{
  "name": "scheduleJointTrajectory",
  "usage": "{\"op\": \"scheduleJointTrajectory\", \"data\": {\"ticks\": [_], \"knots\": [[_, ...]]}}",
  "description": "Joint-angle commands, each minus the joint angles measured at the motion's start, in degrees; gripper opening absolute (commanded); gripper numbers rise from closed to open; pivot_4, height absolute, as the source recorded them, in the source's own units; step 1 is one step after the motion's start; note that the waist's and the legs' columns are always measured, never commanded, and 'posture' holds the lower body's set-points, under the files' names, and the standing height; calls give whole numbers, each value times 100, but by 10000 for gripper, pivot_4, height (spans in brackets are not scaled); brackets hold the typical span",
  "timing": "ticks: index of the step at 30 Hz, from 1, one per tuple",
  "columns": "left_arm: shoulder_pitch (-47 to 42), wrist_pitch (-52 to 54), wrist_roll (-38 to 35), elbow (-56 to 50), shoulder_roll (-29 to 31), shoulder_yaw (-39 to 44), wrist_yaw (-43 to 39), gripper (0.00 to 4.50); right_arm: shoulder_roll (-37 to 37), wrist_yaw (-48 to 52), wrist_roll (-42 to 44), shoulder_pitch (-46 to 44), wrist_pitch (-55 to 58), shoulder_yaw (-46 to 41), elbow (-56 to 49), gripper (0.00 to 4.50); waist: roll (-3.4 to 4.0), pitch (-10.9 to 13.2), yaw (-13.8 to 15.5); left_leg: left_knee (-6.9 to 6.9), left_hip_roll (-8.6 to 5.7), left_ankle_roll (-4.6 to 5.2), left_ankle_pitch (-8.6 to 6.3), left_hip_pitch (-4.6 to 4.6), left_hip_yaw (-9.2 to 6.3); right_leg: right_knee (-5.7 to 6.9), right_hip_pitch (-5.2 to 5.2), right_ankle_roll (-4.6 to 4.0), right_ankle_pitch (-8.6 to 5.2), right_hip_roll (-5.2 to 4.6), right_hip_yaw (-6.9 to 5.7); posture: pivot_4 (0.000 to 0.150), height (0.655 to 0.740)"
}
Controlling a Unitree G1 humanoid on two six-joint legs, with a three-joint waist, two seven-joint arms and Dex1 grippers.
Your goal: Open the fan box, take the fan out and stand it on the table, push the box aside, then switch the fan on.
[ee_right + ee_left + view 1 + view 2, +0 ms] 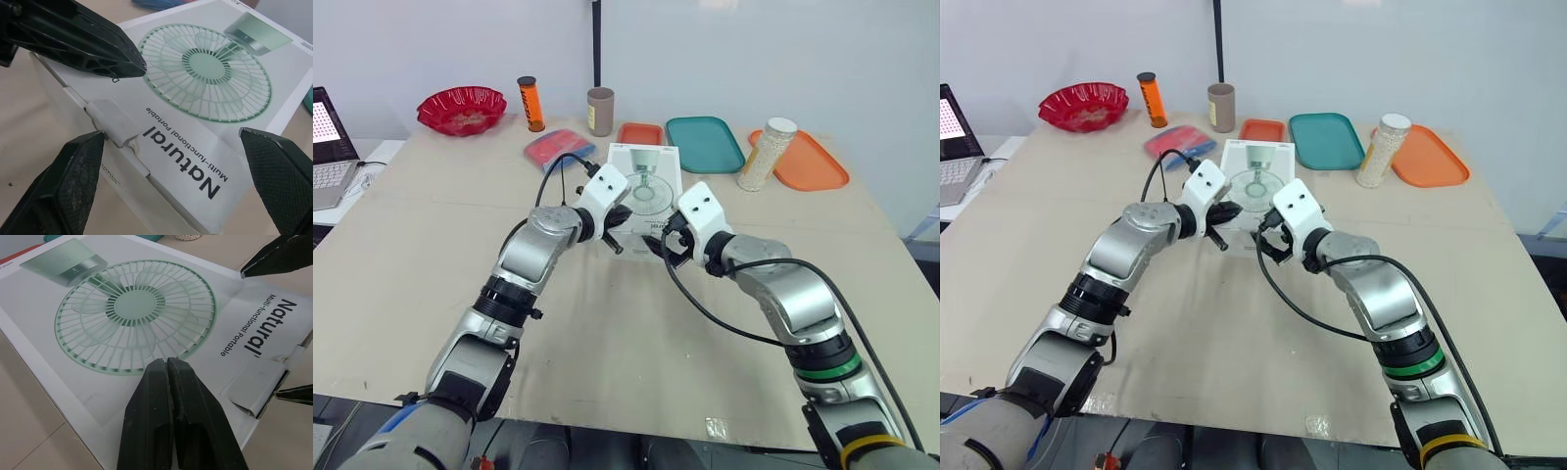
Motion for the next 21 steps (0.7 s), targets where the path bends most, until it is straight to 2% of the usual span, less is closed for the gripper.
{"op": "scheduleJointTrajectory", "data": {"ticks": [1,21], "knots": [[144,98,65,20,-57,-101,-68,1658,36,54,-100,-160,-107,-127,-47,45000,0,0,0,0,0,0,0,0,0,0,0,0,0,0,0,1500,7400],[267,134,78,-147,-261,-155,-80,1658,90,150,-278,-401,-122,-245,171,45000,0,0,1,0,0,0,0,0,0,0,0,0,0,-1,0,1500,7400]]}}
